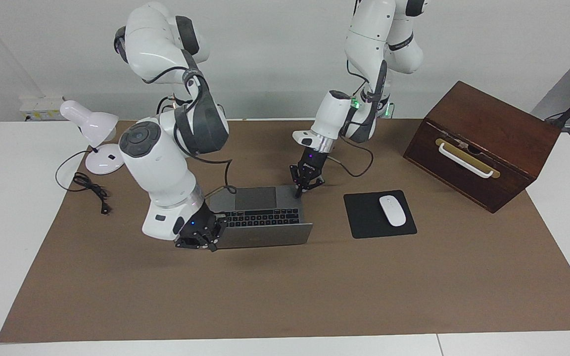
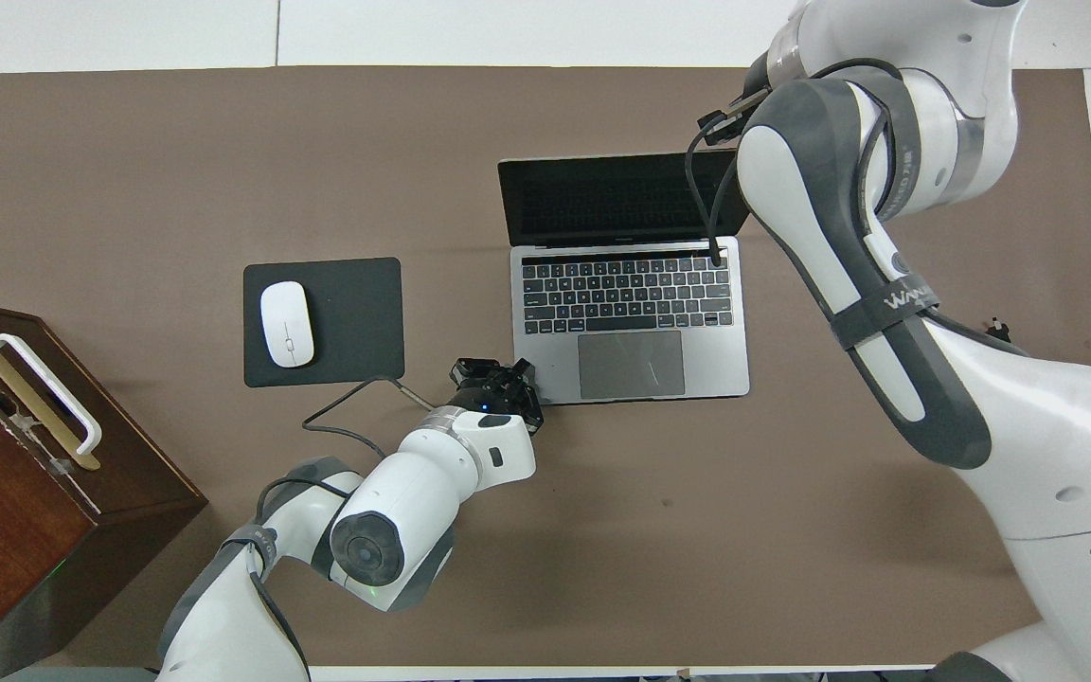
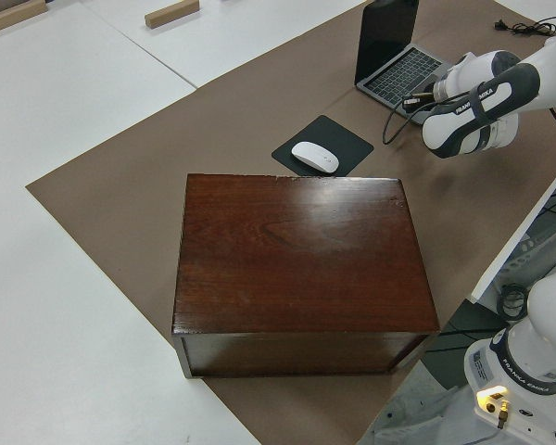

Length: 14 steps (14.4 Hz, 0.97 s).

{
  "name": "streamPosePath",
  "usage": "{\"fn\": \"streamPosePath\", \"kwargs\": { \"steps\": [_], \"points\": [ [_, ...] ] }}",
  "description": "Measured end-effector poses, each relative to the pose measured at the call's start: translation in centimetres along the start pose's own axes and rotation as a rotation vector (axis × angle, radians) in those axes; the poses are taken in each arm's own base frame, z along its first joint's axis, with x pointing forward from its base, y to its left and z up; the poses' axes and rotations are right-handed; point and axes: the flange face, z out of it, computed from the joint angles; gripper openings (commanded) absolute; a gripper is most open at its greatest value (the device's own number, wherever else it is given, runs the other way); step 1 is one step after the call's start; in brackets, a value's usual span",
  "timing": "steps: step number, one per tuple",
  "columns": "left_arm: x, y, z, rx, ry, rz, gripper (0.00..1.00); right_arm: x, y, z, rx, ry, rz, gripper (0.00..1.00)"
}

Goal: Close laptop with both arms
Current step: 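Hold the base with the left gripper and push the lid down with the right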

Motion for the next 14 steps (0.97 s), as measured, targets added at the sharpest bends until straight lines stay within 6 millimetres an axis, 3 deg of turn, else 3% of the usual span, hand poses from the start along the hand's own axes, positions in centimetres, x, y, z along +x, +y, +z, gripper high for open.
{"fn": "streamPosePath", "kwargs": {
  "steps": [14],
  "points": [
    [-0.3,0.2,0.0,0.0,0.012,0.034,0.0,-2.5,-1.3,2.0,0.08,-0.072,0.077,0.0]
  ]
}}
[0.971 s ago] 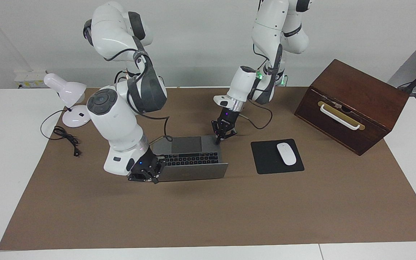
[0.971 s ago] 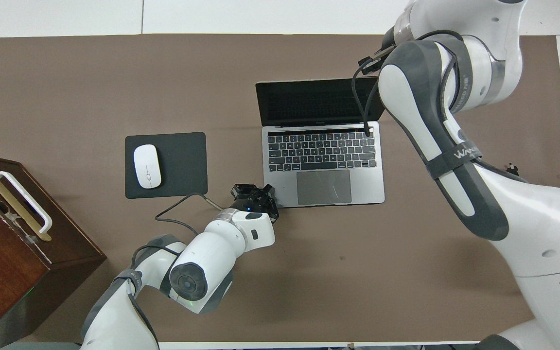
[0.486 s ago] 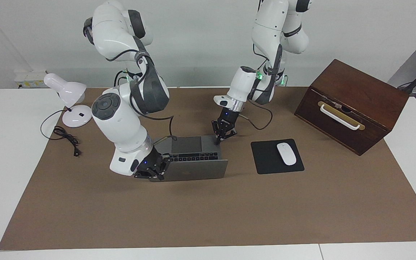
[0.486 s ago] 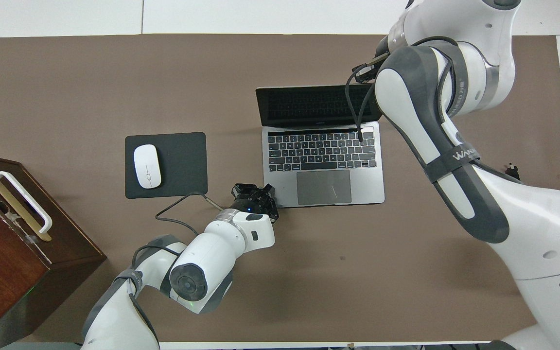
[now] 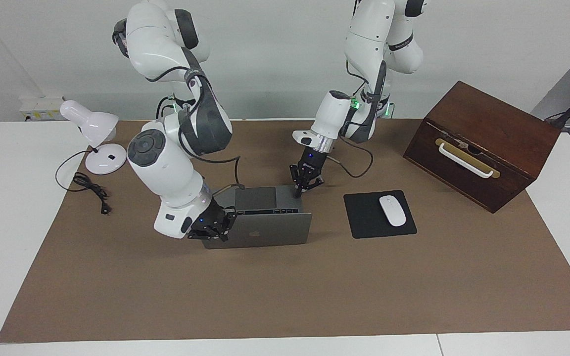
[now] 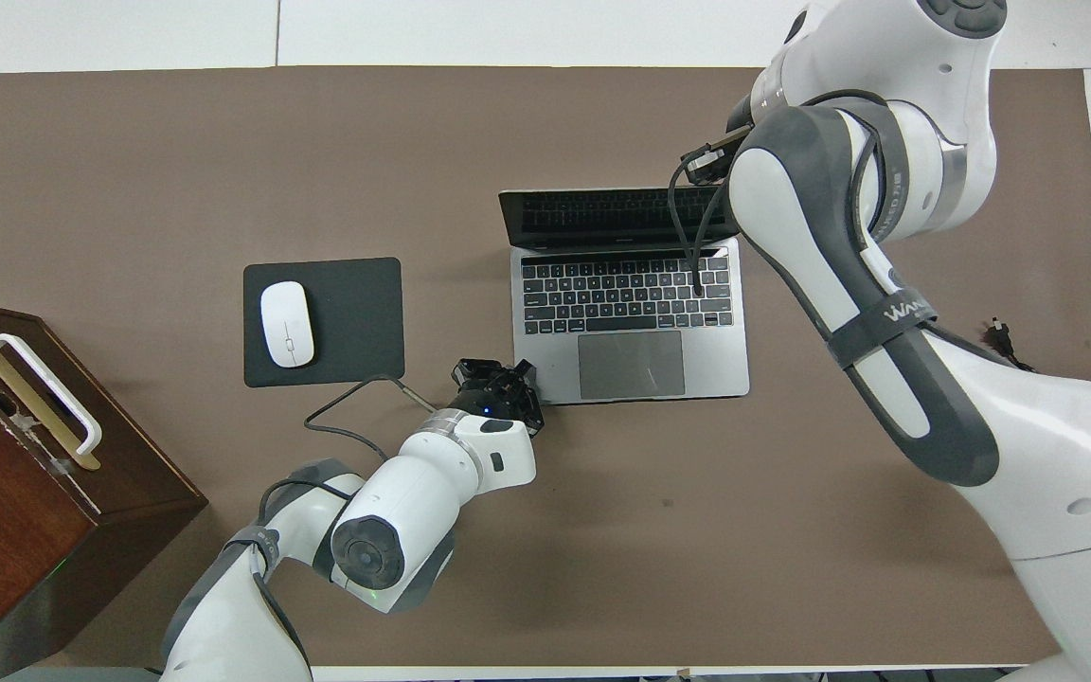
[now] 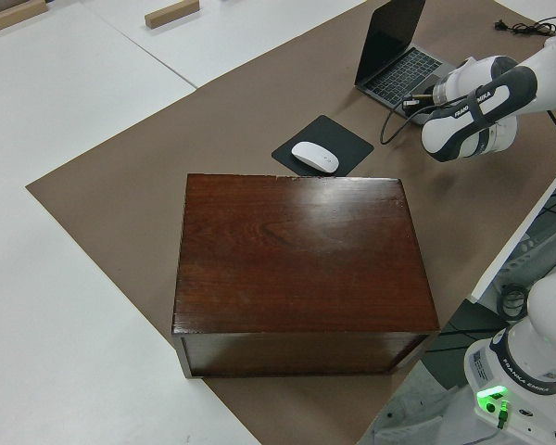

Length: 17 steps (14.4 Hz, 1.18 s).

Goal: Close laptop with both arms
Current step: 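Hold the base with the left gripper and push the lid down with the right, then push the laptop lid further down toward the base with the right gripper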

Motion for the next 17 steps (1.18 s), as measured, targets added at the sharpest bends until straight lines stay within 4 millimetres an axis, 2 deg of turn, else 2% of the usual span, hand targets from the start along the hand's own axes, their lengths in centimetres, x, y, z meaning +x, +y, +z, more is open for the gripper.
{"fn": "streamPosePath", "kwargs": {
  "steps": [10,17],
  "points": [
    [-0.3,0.2,-0.1,0.0,0.01,0.007,0.0,-1.4,-0.2,0.9,0.002,-0.039,0.023,0.0],
    [-0.4,0.3,-0.1,0.0,0.013,0.011,0.0,-3.9,-0.4,2.6,0.003,-0.106,0.036,0.0]
  ]
}}
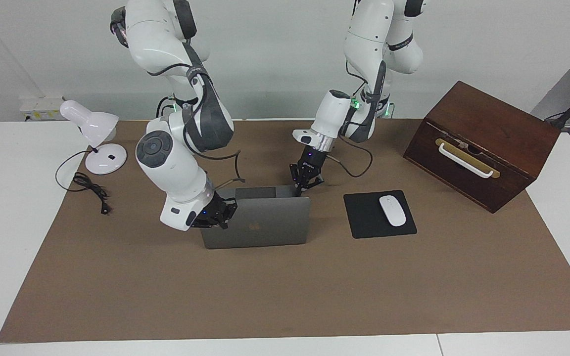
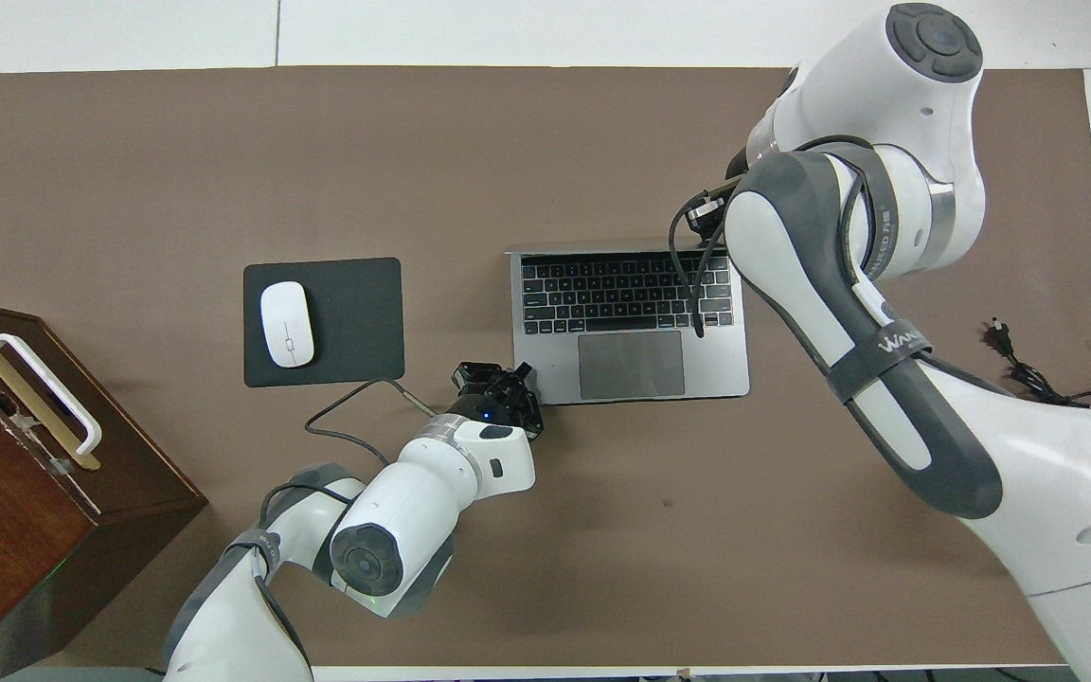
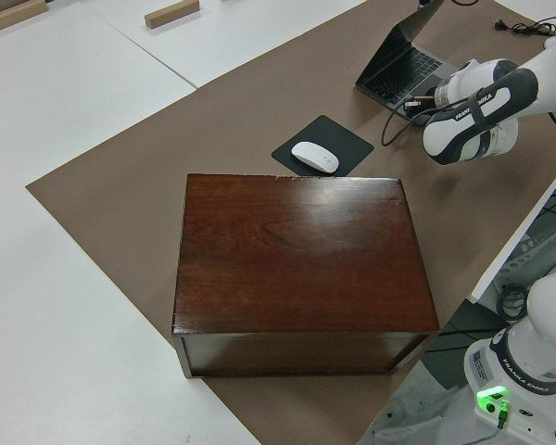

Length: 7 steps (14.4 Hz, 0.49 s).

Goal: Close laptop with both arms
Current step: 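Push the laptop lid further down toward the base with the right gripper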

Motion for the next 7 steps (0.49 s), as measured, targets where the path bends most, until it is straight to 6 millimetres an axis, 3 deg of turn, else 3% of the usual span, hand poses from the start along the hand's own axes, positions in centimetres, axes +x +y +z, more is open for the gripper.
{"fn": "streamPosePath", "kwargs": {
  "steps": [7],
  "points": [
    [-0.1,0.2,0.0,-0.002,0.002,0.007,0.0,-2.1,0.0,1.9,-0.006,-0.023,0.009,0.0]
  ]
}}
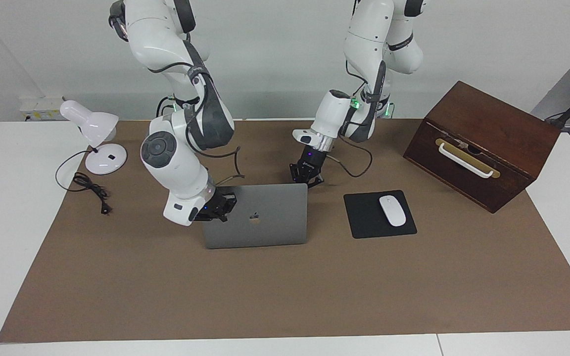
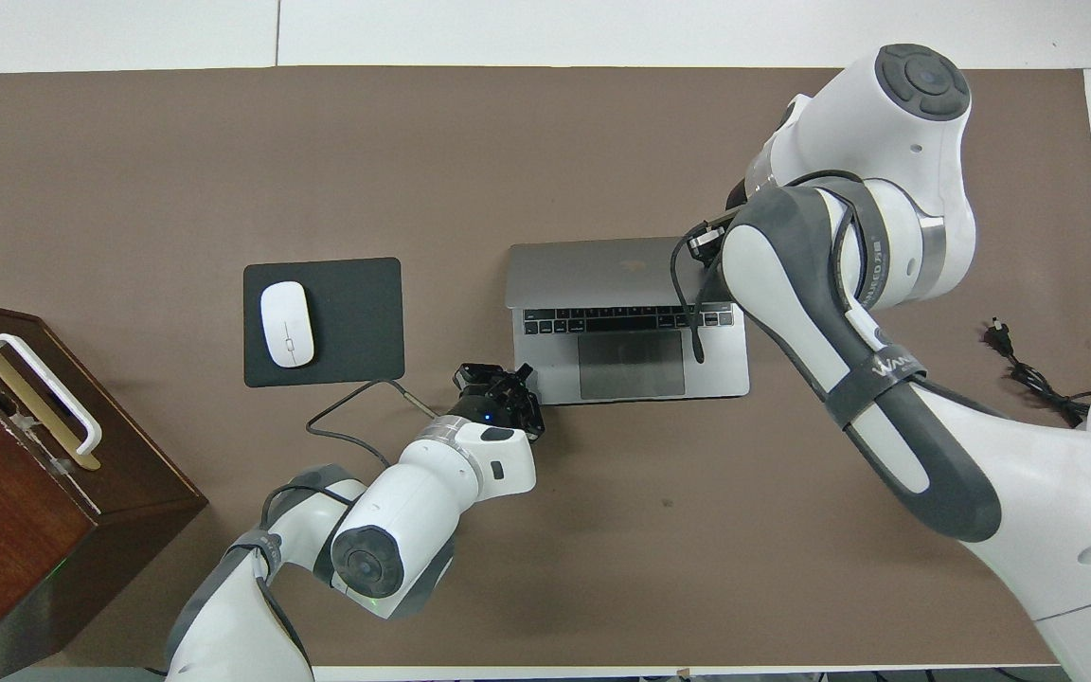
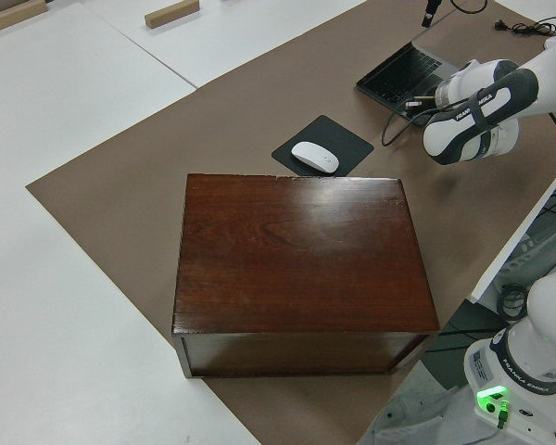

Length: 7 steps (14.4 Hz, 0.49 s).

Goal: Close laptop with both arms
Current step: 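Push the laptop lid further down toward the base with the right gripper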

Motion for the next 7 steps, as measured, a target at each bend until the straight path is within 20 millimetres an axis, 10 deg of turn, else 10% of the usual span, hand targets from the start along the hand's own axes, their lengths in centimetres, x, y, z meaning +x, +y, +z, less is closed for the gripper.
{"fn": "streamPosePath", "kwargs": {
  "steps": [7],
  "points": [
    [0.0,0.3,0.0,-0.004,0.002,0.009,0.0,-1.6,-0.5,1.8,-0.007,-0.005,0.001,0.0]
  ]
}}
